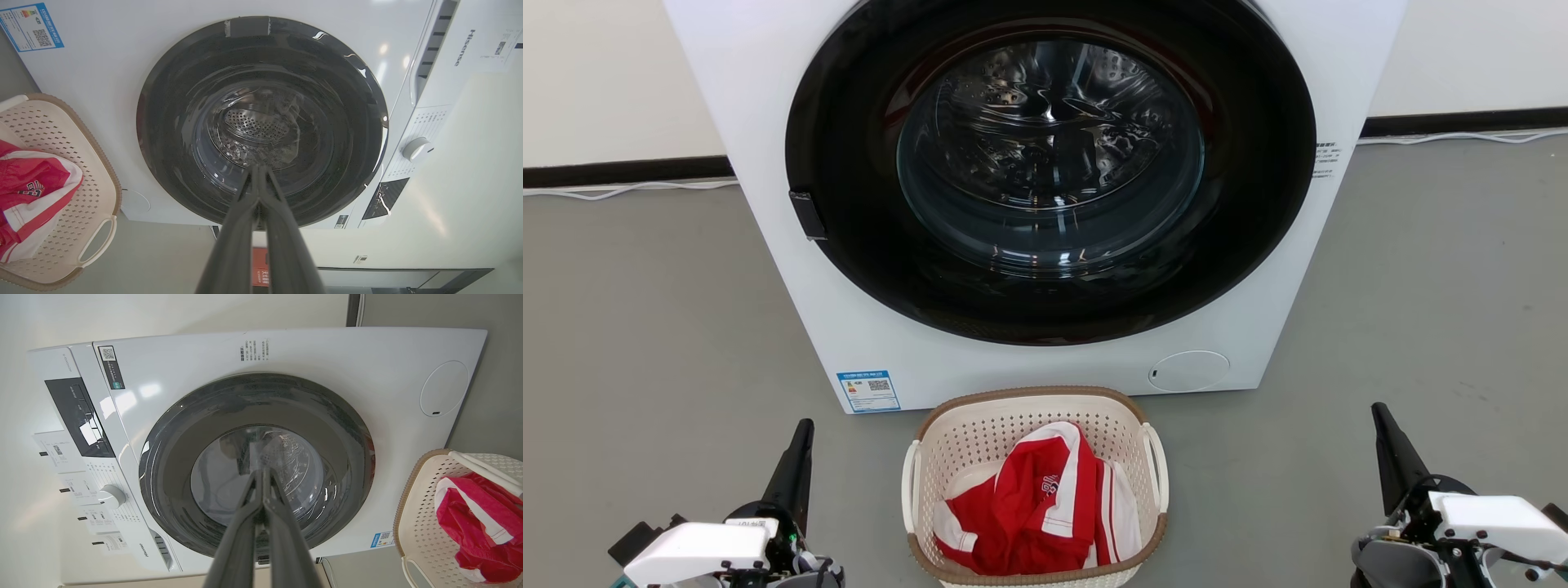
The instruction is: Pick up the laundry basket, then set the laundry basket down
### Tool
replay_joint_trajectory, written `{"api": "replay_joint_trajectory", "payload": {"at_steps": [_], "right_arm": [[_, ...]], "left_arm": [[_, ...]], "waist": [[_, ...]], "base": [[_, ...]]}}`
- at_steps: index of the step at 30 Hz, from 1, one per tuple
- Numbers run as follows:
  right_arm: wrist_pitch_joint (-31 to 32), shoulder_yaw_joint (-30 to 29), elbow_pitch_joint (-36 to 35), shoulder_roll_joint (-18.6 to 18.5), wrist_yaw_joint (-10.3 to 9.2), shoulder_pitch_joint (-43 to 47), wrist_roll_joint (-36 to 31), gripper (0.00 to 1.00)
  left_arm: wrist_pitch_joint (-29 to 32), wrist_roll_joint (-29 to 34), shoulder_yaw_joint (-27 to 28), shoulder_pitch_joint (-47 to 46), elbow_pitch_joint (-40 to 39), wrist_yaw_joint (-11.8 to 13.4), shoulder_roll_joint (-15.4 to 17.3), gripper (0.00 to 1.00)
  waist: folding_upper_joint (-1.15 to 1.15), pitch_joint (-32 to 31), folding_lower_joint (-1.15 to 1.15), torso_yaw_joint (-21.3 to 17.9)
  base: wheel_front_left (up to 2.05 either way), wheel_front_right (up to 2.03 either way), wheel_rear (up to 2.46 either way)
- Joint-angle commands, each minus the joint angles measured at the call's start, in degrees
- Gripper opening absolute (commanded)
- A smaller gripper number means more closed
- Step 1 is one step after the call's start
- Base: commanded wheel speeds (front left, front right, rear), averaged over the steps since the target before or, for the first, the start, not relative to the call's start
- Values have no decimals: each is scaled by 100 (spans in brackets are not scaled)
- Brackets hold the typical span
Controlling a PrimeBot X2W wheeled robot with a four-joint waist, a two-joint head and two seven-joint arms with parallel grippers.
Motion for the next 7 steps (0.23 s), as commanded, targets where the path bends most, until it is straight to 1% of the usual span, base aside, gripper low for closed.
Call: {"api": "replay_joint_trajectory", "payload": {"at_steps": [1,7], "right_arm": [[46,122,-149,-44,42,-229,10,0],[54,113,-149,-38,42,-230,2,0]], "left_arm": [[11,18,191,-305,-124,-42,44,0],[21,28,203,-306,-124,-42,36,0]], "waist": [[0,0,0,0],[0,0,0,0]], "base": [[0,0,0],[0,0,0]]}}
